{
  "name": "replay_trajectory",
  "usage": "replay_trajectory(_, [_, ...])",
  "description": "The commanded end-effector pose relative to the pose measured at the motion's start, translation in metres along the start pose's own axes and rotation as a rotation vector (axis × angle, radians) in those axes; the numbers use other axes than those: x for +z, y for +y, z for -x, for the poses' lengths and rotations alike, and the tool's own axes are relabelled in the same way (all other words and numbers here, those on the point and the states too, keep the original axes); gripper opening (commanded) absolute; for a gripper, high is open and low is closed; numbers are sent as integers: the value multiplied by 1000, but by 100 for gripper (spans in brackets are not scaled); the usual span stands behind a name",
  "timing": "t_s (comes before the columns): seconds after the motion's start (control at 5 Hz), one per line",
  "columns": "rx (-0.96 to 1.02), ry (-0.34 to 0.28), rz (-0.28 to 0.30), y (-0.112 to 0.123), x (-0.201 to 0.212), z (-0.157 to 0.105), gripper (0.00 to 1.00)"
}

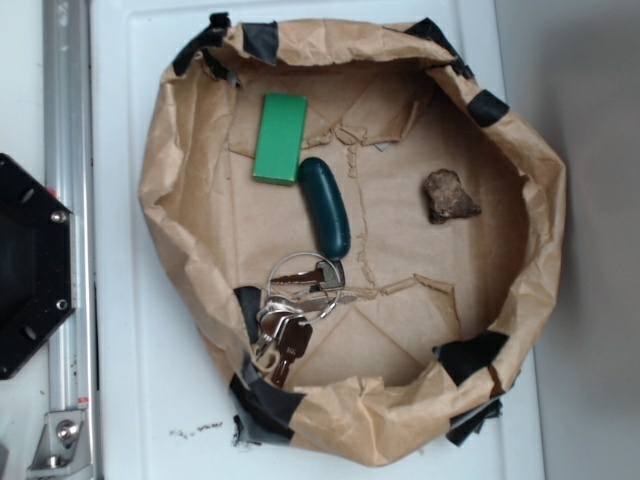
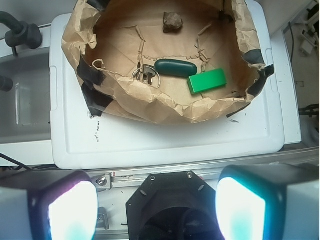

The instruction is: Grab the green block.

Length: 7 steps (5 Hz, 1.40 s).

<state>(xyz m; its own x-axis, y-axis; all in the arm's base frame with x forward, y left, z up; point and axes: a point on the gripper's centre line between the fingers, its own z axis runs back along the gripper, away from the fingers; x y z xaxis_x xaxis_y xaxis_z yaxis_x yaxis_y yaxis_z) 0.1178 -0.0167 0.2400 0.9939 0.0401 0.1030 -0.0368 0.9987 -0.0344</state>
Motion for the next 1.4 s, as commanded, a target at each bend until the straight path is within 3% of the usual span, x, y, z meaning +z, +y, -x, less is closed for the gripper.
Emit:
replay_trajectory(0.0, [0,0,0,0,0,0,100])
replay_trajectory(0.2, [204,38,-44,44,-43,-39,100])
replay_trajectory(0.4, [454,61,-69,73,-67,-74,100])
replay_trajectory(0.6, [702,89,-101,88,-105,-100,100])
replay_trajectory(0.8, [910,52,-225,87,-148,-108,100])
replay_trajectory(1.0, [1077,110,-269,79,-164,-105,100])
replay_trajectory(1.2, [1219,160,-266,78,-160,-100,100])
